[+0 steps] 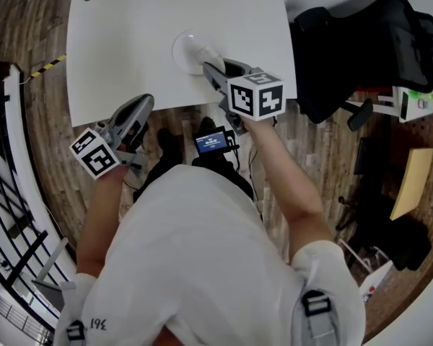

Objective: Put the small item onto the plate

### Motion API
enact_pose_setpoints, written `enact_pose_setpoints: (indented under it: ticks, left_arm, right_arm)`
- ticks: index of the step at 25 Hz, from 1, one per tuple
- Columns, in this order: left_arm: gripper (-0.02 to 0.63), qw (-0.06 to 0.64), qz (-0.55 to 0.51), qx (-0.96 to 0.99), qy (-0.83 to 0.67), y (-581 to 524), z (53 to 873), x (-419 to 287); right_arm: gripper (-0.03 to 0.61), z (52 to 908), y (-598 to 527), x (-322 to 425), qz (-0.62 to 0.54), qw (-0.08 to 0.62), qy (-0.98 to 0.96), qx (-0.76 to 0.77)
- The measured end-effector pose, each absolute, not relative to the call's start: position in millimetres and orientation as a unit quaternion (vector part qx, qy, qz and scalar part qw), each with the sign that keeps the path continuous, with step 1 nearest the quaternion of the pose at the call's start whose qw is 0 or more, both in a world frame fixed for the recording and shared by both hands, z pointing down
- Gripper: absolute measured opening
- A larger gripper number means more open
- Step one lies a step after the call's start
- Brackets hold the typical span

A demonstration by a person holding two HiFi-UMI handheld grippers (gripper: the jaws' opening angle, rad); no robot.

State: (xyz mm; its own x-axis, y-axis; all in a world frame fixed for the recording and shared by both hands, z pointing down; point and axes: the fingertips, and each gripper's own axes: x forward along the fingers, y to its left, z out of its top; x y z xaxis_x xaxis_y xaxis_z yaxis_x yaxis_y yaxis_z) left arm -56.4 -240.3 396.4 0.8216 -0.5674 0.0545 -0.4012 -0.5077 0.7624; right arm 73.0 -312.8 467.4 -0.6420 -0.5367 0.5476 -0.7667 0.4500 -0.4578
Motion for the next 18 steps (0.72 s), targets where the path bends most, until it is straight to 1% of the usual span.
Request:
enact_pose_setpoints:
  ticks: [3,7,11,18]
  left_arm:
    - [0.005,0.422,-0.090,0.855,-0.287,-251.7,414.3,-49.1]
    - [0.005,0.440,-0.078,0.844,-0.296,-263.4,437.6,-41.9]
    - [0.005,0.451,-0.061,0.838,-0.301,-273.2,455.1,-37.4]
    - [0.005,0.467,-0.039,0.832,-0.297,-281.0,475.9,-26.9]
  right_arm:
    - [0.098,489.7,-339.4,72.8,0.323,0.208,-0.834,0.396]
    - [0.100,527.7,-359.8,71.2,0.314,0.262,-0.823,0.395]
    - [0.100,550.2,-376.6,73.0,0.264,0.332,-0.812,0.401]
    - [0.100,570.1,-395.9,69.8,0.188,0.397,-0.808,0.393]
